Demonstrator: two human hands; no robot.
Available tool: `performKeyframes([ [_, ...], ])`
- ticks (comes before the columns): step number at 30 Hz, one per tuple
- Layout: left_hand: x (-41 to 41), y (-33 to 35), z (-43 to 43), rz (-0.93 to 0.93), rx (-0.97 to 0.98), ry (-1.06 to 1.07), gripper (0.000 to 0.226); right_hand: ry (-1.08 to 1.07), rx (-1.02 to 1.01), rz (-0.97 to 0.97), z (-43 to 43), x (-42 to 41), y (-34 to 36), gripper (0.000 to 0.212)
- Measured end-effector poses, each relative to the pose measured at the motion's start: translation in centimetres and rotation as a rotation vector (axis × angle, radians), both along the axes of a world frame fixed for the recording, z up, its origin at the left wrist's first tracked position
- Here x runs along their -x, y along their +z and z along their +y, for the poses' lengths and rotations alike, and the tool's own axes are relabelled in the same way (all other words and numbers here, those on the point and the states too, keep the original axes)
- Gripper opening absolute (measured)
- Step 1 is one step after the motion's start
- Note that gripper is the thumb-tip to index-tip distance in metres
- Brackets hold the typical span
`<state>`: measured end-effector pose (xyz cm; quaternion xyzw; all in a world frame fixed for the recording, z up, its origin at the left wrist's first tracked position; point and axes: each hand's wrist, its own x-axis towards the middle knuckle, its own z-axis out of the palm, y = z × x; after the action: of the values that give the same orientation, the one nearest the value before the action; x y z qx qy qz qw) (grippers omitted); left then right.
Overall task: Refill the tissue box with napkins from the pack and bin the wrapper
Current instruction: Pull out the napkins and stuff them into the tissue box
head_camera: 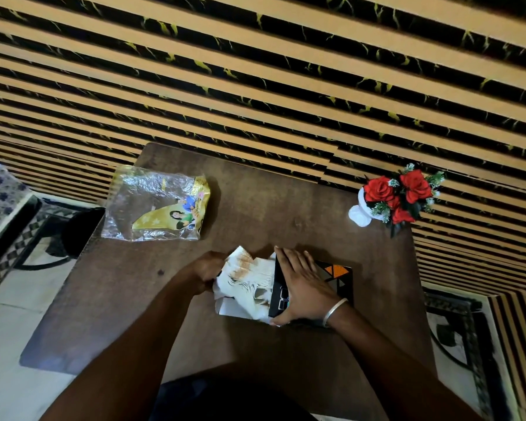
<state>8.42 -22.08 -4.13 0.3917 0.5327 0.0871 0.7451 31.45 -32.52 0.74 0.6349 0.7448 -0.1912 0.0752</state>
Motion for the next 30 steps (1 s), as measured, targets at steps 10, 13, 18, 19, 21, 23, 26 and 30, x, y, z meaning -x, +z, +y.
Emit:
performKeyframes([
  [10, -2.5, -0.6, -2.7, -0.216, 0.177, 0.03, 0.022, -0.02, -0.014, 0.019, 0.3, 0.4, 0.4, 0.151],
  [13, -3.0, -0.9, -3.2, -0.193, 0.157, -0.035, 0.026, -0.012, 0.011, 0.015, 0.2, 0.5, 0.2, 0.152],
  [18, -4.5, -0.6, -4.1, -0.102, 0.081, -0.125, 0.028, -0.023, 0.027, -0.016, -0.1, 0.4, -0.4, 0.154],
  [19, -4.7, -0.6, -4.2, -0.089, 0.065, -0.156, 0.028, -0.021, 0.028, -0.019, -0.2, 0.3, -0.4, 0.154],
  [21, -5.1, -0.5, -4.6, -0.08, 0.05, -0.209, 0.028, -0.013, 0.029, -0.024, -0.4, 0.3, -0.5, 0.154],
  [23, -5.6, -0.6, -4.9, -0.077, 0.033, -0.252, 0.027, -0.01, 0.041, -0.026, -0.5, 0.4, -0.6, 0.153],
  [26, -6.2, -0.8, -5.1, -0.034, -0.041, -0.307, 0.029, -0.002, 0.059, -0.033, -0.6, 0.5, -0.9, 0.153],
  [30, -6.9, -1.8, -5.7, -0.029, -0.086, -0.349, 0.029, 0.008, 0.077, -0.035, -0.8, 0.9, -1.0, 0.15],
])
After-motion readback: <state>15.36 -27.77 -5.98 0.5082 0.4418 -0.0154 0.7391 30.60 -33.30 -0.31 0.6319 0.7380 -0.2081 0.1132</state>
